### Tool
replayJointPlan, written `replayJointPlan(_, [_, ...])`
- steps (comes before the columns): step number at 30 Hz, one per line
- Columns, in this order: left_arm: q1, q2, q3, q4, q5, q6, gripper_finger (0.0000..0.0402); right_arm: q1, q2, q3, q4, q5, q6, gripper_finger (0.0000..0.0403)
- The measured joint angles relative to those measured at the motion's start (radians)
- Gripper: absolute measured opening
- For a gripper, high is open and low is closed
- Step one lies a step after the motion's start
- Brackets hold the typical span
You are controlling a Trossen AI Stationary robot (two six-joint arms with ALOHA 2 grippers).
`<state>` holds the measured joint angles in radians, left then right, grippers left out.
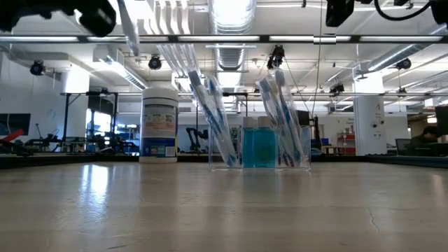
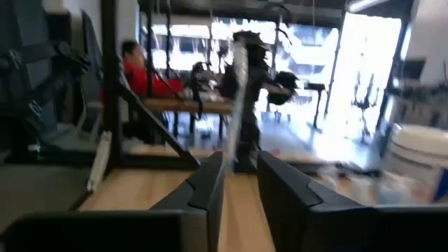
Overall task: Pick & Place toothbrushing station
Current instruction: Put the blue toothbrush into the transparent organizer
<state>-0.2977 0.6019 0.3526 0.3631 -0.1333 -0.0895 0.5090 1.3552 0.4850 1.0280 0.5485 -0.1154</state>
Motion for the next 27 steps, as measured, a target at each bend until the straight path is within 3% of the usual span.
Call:
replayJointPlan(5, [0.0,-0.206,-0.103,-0.062,-0.025,0.006,0.0016,-0.025,-0.287,0.0,-0.466,-0.009,0.134,0.003])
replayJointPlan(9, [0.001,-0.36,-0.122,-0.21,-0.026,0.017,0.0016,-0.024,-0.465,-0.02,-0.638,-0.039,0.174,0.001])
replayJointPlan(17, [0.001,-0.584,-0.13,-0.427,-0.119,0.051,0.0016,-0.025,-0.694,-0.141,-0.643,-0.104,0.188,0.0008])
replayJointPlan(27, [0.001,-0.59,-0.131,-0.468,-0.137,0.06,0.0016,-0.026,-0.9,-0.303,-0.61,-0.104,0.142,0.0008])
